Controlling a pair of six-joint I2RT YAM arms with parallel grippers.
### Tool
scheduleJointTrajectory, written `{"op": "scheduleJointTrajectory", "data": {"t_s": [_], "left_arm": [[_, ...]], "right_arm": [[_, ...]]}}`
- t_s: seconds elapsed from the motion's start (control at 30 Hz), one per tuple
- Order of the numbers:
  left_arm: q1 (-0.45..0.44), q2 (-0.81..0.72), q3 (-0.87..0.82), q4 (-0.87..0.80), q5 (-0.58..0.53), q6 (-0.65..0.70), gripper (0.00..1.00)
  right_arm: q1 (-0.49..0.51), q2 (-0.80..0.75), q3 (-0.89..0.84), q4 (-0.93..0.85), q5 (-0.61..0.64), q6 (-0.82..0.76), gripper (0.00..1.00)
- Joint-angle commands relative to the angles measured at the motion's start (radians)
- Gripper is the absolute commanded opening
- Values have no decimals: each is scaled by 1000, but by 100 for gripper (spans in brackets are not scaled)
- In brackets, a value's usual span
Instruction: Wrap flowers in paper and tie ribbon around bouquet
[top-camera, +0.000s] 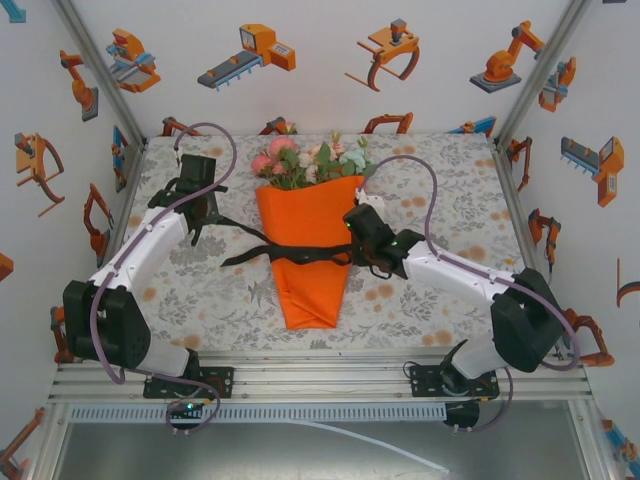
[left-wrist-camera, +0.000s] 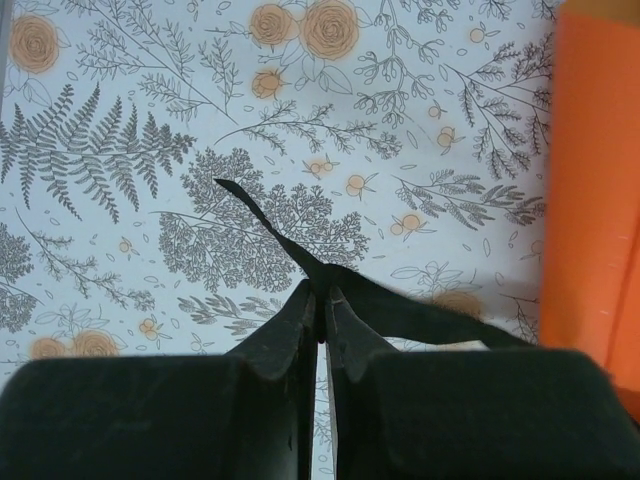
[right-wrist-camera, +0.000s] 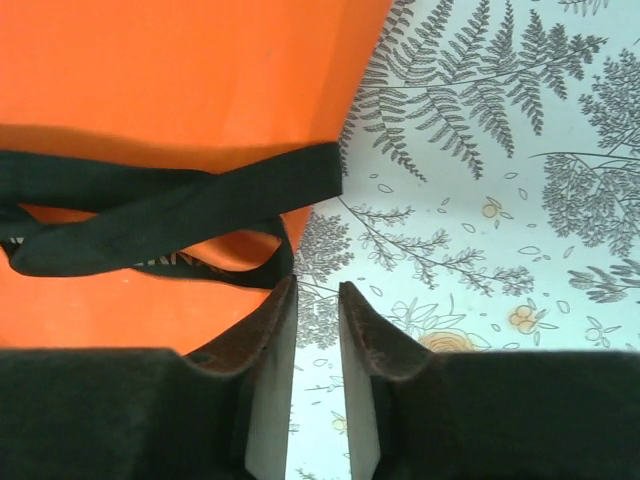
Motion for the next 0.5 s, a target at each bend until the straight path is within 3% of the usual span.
{"op": "scheduleJointTrajectory", "data": {"t_s": [0.0, 0.1, 0.2, 0.27, 0.47], "left_arm": [[9, 2, 1, 11, 12, -15, 16], [9, -5, -4, 20, 33, -11, 18], [10, -2, -1, 23, 53, -5, 18], [10, 2, 3, 24, 63, -4, 18], [8, 3, 4, 26, 98, 11, 19]], "right_arm": [[8, 1, -20, -61, 54, 20, 32], [10, 3, -21, -44, 52, -83, 41], [10, 15, -8, 44, -159, -272, 41], [7, 51, 31, 46, -228, -353, 41], [7, 169, 129, 22, -233, -583, 38]]}}
